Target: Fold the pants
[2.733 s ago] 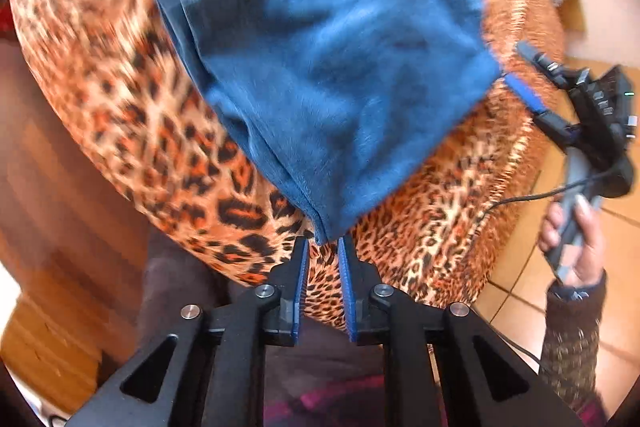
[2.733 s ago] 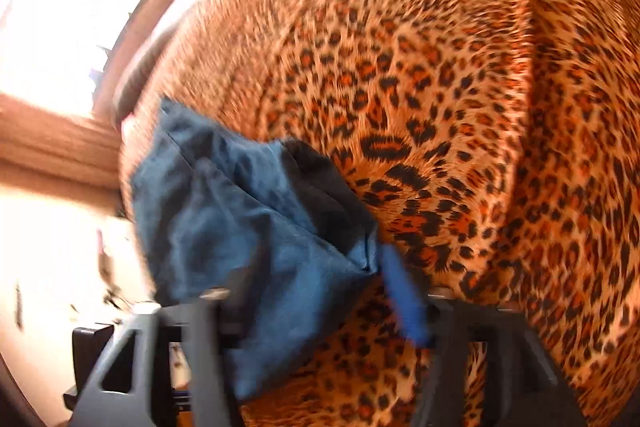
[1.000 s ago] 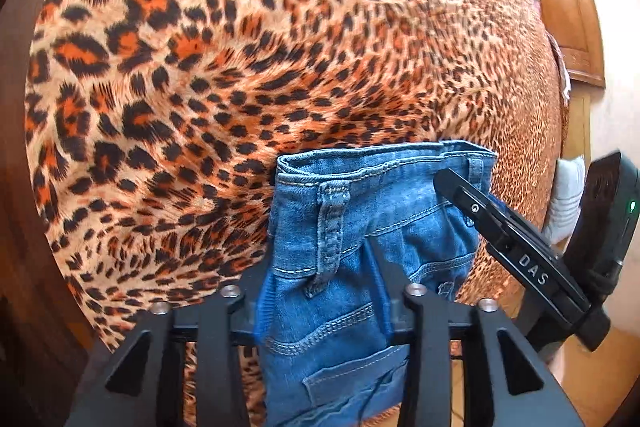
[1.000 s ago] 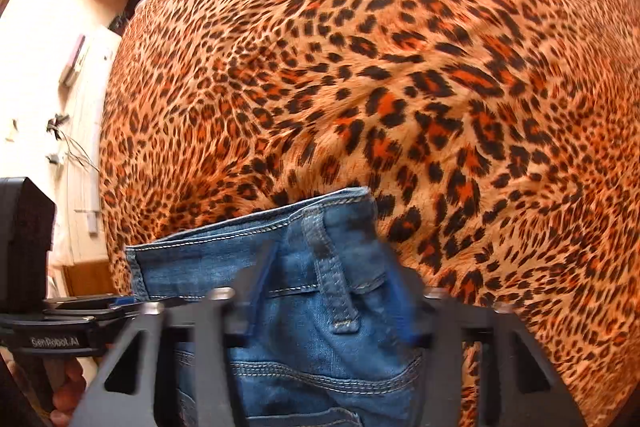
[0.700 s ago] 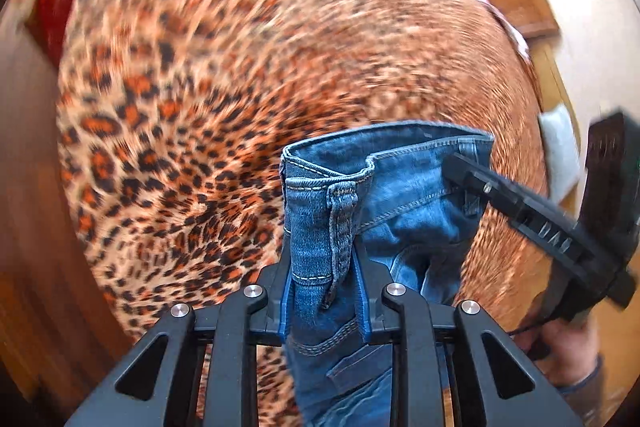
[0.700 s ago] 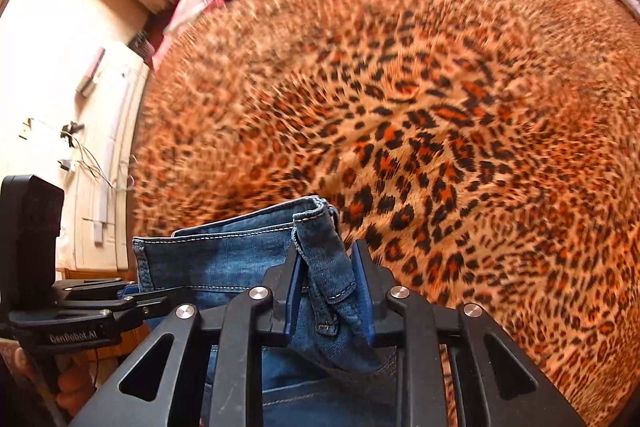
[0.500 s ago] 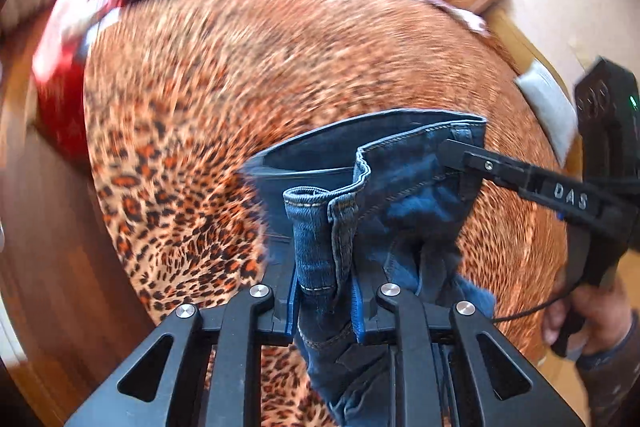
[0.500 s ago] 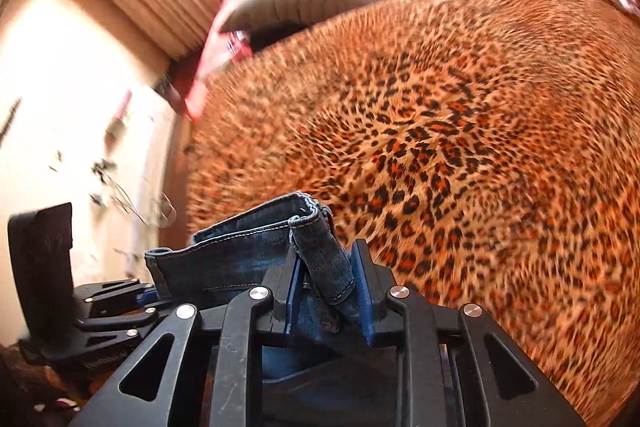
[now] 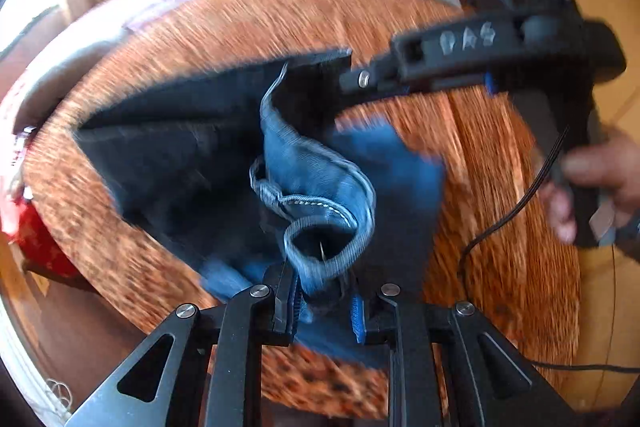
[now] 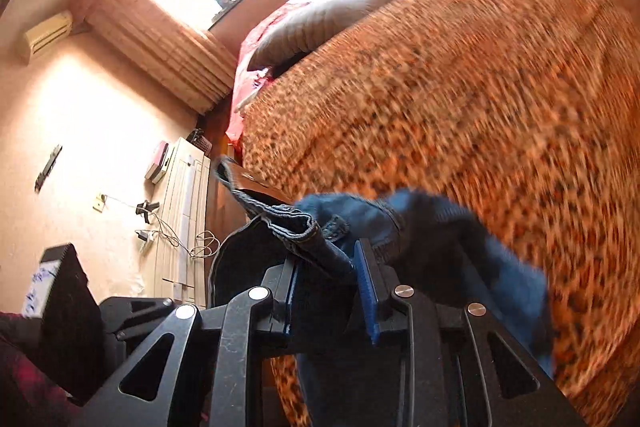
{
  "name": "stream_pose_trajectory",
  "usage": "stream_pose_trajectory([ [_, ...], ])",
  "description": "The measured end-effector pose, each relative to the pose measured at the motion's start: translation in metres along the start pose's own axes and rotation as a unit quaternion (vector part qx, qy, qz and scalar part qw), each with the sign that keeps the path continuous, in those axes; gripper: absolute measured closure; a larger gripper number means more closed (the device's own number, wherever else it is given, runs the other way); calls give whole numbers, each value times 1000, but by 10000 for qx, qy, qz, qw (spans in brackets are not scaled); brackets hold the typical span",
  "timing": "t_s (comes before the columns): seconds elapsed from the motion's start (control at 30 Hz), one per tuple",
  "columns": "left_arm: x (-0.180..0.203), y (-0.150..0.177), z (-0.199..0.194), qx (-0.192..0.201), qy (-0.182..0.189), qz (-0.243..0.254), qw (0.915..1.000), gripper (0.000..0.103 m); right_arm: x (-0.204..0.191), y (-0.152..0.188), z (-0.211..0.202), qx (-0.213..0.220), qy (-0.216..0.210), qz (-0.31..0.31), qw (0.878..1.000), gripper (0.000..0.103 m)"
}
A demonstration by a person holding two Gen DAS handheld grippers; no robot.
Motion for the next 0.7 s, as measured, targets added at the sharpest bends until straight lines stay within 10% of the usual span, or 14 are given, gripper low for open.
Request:
stream_pose_trajectory([
  [0.23, 1, 81, 20, -1271, 1133, -559, 9838, 84, 107, 70, 7, -324, 792, 1024, 9911, 75],
  [0.37, -31, 115, -15, -1279, 1815, -1363, 9655, 81, 137, 82, -14, -99, 770, 1655, 9832, 62],
  [0.53, -120, 118, -31, -461, 2476, -3494, 9025, 45, 132, 66, -47, 437, -65, 2338, 9713, 22],
  [0.7, -159, 131, 15, -382, 2966, -4842, 8223, 42, 111, 41, -20, 252, -972, 2800, 9547, 19],
])
Point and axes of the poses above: each gripper's, at about its wrist camera, not at the fingertips, and z roughly the way its jaws point, x to its right, y to its underside, the point moved 8 cm from there along z, roughly the way its jaws point, and after that the axes turned 10 degrees about z, right-handed, at the moved point
